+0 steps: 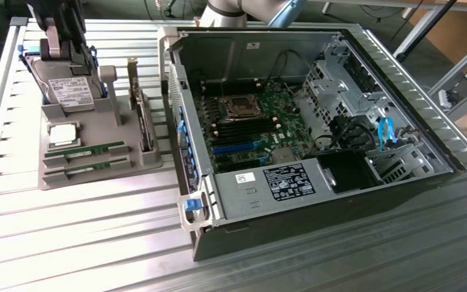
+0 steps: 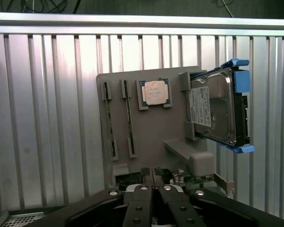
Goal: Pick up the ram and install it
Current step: 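Pick up the ram and move it above insertion slot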
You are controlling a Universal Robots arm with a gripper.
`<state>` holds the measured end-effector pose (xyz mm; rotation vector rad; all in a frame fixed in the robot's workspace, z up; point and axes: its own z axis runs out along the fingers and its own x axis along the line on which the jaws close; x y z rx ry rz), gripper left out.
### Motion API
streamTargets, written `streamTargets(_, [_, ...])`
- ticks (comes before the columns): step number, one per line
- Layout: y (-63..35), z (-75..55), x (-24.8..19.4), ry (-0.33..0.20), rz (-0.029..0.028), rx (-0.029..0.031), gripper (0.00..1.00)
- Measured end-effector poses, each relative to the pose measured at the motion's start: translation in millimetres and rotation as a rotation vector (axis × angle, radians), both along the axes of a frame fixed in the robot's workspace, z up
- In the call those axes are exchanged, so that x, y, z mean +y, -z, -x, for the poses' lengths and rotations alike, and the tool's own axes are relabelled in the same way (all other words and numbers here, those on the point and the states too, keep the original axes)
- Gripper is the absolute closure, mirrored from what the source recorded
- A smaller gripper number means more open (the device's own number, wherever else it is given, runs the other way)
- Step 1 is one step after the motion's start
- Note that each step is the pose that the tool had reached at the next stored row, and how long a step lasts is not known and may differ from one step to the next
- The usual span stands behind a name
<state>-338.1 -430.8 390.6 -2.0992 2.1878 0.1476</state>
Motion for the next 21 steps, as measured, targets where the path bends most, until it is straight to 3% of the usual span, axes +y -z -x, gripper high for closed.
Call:
streamTargets(1, [0.0, 0.0, 0.0, 0.0, 0.0, 0.0, 0.9])
streamTargets(5, [0.0, 0.0, 0.0, 0.0, 0.0, 0.0, 0.71])
streamTargets(7, [0.1, -0.1, 0.0, -0.001, 0.0021, -0.0001, 0.71])
streamTargets(8, [0.0, 0.0, 0.0, -0.023, 0.0402, 0.0017, 0.71])
streamTargets(9, [0.0, -0.2, 0.0, -0.039, 0.048, 0.0028, 0.71])
streamTargets(10, [0.0, -0.9, 0.1, -0.04, 0.048, 0.0041, 0.71])
streamTargets(11, [-0.1, -3.1, 0.1, -0.042, 0.0477, 0.0283, 0.71])
streamTargets(12, [0.0, -4.4, 0.1, -0.045, 0.047, 0.0589, 0.71])
streamTargets(13, [0.0, -5.1, 0.1, -0.047, 0.0466, 0.0801, 0.71])
streamTargets(14, [0.1, -5.5, 0.1, -0.048, 0.0462, 0.0938, 0.71])
streamTargets(15, [0.1, -5.6, 0.1, -0.06, 0.0471, 0.0937, 0.71])
streamTargets(16, [0.0, -5.7, 0.1, -0.116, 0.0517, 0.0927, 0.71])
streamTargets(20, [0.0, -5.6, 0.1, -0.126, 0.0541, 0.0915, 0.71])
streamTargets(21, [0.2, -5.5, 0.2, -0.125, 0.0553, 0.0701, 0.71])
